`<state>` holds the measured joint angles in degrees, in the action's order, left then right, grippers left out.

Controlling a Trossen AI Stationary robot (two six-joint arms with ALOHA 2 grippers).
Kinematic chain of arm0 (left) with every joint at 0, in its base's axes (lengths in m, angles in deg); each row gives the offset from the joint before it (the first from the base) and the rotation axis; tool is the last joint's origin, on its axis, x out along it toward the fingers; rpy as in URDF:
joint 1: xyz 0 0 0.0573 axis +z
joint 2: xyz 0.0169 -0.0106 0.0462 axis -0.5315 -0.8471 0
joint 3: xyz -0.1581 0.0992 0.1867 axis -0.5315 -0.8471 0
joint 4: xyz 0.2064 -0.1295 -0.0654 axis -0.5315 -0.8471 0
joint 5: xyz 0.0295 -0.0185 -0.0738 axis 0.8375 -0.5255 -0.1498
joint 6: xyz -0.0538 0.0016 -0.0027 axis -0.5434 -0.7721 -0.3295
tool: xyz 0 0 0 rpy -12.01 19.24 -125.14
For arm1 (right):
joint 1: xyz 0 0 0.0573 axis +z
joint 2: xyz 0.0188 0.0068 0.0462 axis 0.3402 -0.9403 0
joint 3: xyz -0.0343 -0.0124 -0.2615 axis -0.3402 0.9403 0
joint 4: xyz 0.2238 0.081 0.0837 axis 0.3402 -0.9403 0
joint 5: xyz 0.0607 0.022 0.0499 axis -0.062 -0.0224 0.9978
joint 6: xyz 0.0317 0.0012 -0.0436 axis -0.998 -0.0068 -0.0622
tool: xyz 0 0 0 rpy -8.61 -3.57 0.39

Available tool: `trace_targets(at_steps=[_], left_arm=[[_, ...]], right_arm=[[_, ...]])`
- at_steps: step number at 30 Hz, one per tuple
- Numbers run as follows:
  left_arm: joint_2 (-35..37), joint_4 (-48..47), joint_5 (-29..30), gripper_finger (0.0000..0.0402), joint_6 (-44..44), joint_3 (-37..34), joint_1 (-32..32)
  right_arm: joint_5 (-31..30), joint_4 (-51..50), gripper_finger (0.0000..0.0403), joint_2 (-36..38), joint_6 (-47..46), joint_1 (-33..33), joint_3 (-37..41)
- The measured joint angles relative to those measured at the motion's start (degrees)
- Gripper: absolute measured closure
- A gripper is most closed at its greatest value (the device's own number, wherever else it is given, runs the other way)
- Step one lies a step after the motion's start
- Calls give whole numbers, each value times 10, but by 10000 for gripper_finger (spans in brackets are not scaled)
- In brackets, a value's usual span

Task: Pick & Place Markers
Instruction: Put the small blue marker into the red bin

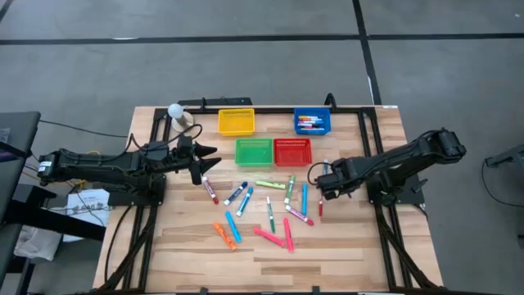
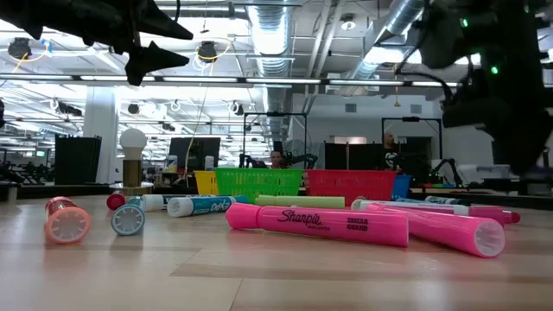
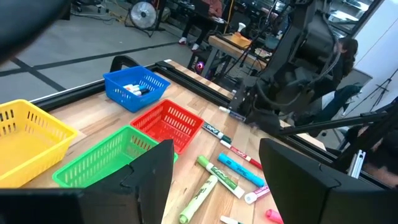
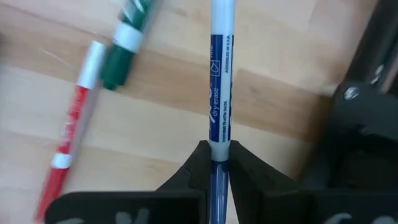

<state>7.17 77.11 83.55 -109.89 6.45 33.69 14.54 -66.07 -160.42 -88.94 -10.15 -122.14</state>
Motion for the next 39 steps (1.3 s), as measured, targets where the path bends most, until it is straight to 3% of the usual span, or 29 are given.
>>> trace_targets(at_steps=[11,22,31,39], left_arm=[[0,1,0,166,0,0,0],[0,5,0,166,0,0,0],[0,7,0,166,0,0,0],[0,8,0,166,0,0,0]], right_arm=[[-114,-86,375,1,80,0,-150],[-222,-75,370,1,310,-1,-247],[-237,21,368,1,479,-1,-252],[-236,43,372,1,527,-5,-252]])
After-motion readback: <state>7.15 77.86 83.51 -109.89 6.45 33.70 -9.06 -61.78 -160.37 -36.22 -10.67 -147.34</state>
